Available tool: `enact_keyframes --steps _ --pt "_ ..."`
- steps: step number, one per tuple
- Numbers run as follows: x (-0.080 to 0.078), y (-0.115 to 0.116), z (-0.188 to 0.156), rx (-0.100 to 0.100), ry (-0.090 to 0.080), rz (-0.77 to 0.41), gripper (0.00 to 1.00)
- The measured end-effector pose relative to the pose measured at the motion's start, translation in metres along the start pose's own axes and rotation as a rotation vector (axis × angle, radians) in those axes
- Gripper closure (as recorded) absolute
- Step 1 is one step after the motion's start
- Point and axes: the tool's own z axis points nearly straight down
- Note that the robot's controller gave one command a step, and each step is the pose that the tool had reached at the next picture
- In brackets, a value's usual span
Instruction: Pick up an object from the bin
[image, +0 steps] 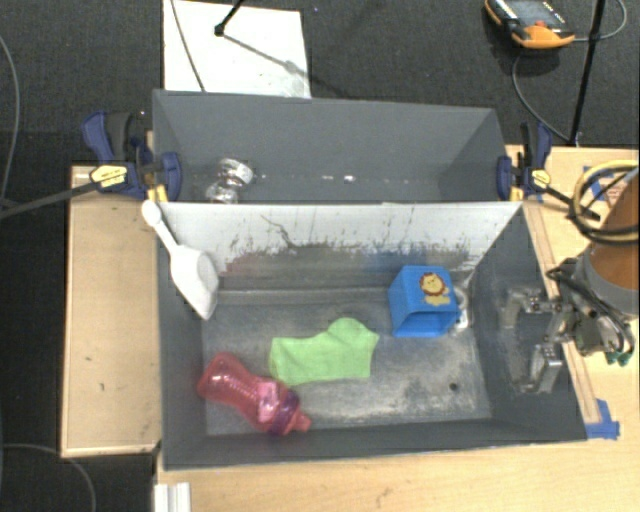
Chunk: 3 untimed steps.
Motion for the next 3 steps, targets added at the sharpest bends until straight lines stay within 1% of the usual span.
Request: enact_keyframes --steps 1,2,3 --pt "-0.053 0.042 0.033 0.001 -0.006 0.147 0.0" --pt "-0.067 0.041 0.043 0.0 -0.002 -0.079 0.0" --pt "-0.091 0.079 0.073 0.0 -0.002 -0.053 0.0"
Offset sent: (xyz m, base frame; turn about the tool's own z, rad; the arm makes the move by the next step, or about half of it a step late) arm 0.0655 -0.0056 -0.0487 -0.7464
